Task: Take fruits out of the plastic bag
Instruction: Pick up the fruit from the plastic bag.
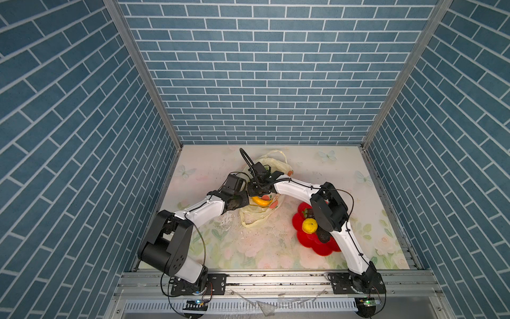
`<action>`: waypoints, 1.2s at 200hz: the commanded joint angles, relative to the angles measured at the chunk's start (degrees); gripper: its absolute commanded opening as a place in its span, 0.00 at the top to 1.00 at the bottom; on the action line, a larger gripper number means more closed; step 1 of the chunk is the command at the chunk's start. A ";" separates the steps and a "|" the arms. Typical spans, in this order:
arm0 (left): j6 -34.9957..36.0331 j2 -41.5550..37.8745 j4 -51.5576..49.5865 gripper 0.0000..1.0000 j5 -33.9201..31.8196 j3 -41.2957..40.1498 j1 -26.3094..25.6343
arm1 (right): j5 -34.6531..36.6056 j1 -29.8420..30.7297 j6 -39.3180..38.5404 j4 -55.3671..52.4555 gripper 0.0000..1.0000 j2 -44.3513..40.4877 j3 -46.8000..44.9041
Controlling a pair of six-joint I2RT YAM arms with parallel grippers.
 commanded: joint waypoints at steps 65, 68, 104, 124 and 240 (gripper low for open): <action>3.15 2.53 -3.15 0.94 -3.99 5.30 1.82 | -6.48 -2.47 -6.01 0.07 0.80 -13.93 -7.80; 3.15 2.60 -3.07 0.94 -3.99 5.41 1.92 | -6.58 -2.43 -6.27 0.01 0.80 -14.35 -8.11; 3.51 4.36 -3.24 0.94 -3.74 7.20 2.39 | -8.38 -2.45 -9.35 -2.19 0.80 -20.11 -11.24; 3.34 4.78 -2.67 0.94 -3.18 7.21 2.36 | -9.01 -2.47 -10.76 -3.50 0.80 -23.20 -12.86; 2.48 4.68 -0.88 0.94 -2.63 5.57 2.50 | -0.12 -2.34 -4.78 -10.95 0.80 -45.87 -35.18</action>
